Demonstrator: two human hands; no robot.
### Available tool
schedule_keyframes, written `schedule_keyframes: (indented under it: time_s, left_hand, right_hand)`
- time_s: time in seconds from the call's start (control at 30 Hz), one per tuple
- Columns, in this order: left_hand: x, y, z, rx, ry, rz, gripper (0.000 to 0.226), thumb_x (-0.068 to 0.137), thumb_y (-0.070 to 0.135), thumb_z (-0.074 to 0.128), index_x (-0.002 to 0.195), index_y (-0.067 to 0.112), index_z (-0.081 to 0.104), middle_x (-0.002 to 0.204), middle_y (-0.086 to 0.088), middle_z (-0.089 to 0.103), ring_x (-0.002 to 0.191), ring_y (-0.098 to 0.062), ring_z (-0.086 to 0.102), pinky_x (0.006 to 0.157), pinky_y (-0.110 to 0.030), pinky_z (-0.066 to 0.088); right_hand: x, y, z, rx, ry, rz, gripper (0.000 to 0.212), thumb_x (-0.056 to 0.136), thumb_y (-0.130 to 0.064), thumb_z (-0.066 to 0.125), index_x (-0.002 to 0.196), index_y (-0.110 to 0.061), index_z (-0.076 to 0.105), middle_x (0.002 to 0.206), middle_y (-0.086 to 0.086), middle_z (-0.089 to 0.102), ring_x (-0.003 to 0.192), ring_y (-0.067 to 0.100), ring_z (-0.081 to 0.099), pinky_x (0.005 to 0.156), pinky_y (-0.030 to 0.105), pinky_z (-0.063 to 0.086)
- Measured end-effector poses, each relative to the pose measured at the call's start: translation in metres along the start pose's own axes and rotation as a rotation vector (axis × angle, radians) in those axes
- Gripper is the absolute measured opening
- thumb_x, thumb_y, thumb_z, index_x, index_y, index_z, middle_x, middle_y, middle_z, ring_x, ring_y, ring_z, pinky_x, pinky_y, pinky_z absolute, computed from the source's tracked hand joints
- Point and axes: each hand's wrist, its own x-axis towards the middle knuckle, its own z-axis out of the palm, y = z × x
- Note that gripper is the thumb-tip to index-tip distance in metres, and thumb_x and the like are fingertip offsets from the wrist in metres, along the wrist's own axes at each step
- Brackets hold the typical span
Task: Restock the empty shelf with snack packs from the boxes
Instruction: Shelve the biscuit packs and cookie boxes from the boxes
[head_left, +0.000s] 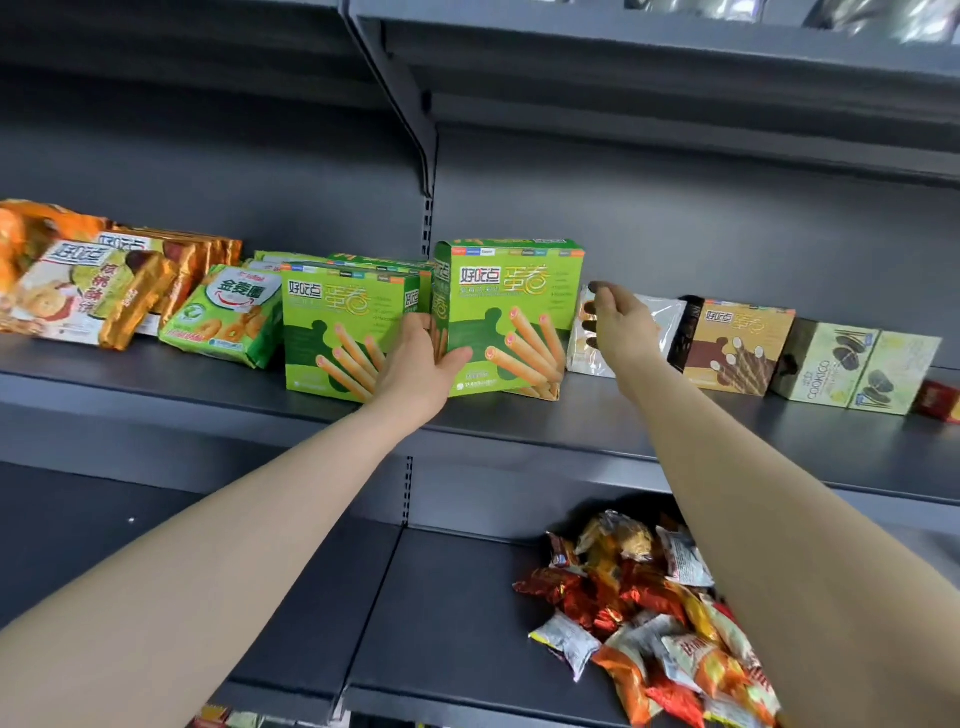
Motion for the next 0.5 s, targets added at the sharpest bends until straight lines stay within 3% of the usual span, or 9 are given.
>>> schedule_keyframes:
  time_s: [0.07,0.17,0.33,0.43,0.5]
  left_hand:
    - [0.0,-0.001,-0.004,0.012,0.023,0.007,0.049,0.092,0.036,0.066,0.127,0.011,0.042,0.119,-0.006,0.054,0.112,-0.026,0.051,0.104,-0.043,0.038]
    - [-0.006,0.0,-0.003,0.002,0.054,-0.015,0.05,0.09,0.035,0.068,0.126,0.013,0.042,0.119,-0.005,0.055,0.112,-0.025,0.052,0.104,-0.045,0.039]
    - [-0.012,0.008,0.012,0.074,0.119,-0.047,0.047,0.092,0.035,0.067,0.124,0.011,0.042,0.115,-0.001,0.053,0.103,-0.02,0.052,0.087,-0.033,0.039]
    - [-0.014,0.007,0.018,0.075,0.176,-0.093,0.051,0.092,0.033,0.067,0.128,0.008,0.041,0.119,-0.003,0.052,0.108,-0.021,0.051,0.096,-0.037,0.042]
    - [-0.017,0.006,0.022,0.061,0.213,-0.126,0.053,0.091,0.032,0.068,0.129,0.007,0.04,0.122,-0.005,0.054,0.112,-0.025,0.054,0.1,-0.043,0.044]
  right_hand:
    - [-0.004,0.002,-0.003,-0.007,-0.012,-0.02,0.031,0.098,-0.025,0.04,0.106,-0.041,0.065,0.101,-0.001,0.068,0.098,0.029,0.065,0.094,0.049,0.052]
    - [0.001,0.013,-0.008,-0.114,-0.06,-0.027,0.039,0.1,-0.015,0.043,0.134,-0.026,0.057,0.121,0.005,0.066,0.094,0.024,0.06,0.093,0.039,0.052]
    - [0.027,0.021,-0.015,-0.427,-0.199,-0.185,0.051,0.098,-0.014,0.052,0.146,-0.028,0.044,0.13,0.008,0.06,0.119,0.032,0.055,0.085,0.027,0.038]
    - [0.042,0.024,-0.007,-0.526,-0.353,-0.244,0.061,0.096,-0.019,0.057,0.152,-0.025,0.033,0.133,0.018,0.054,0.12,0.036,0.054,0.09,0.031,0.039]
    - [0.048,0.028,-0.001,-0.421,-0.41,-0.236,0.062,0.092,-0.023,0.067,0.146,-0.023,0.036,0.126,0.017,0.056,0.111,0.033,0.056,0.095,0.036,0.042]
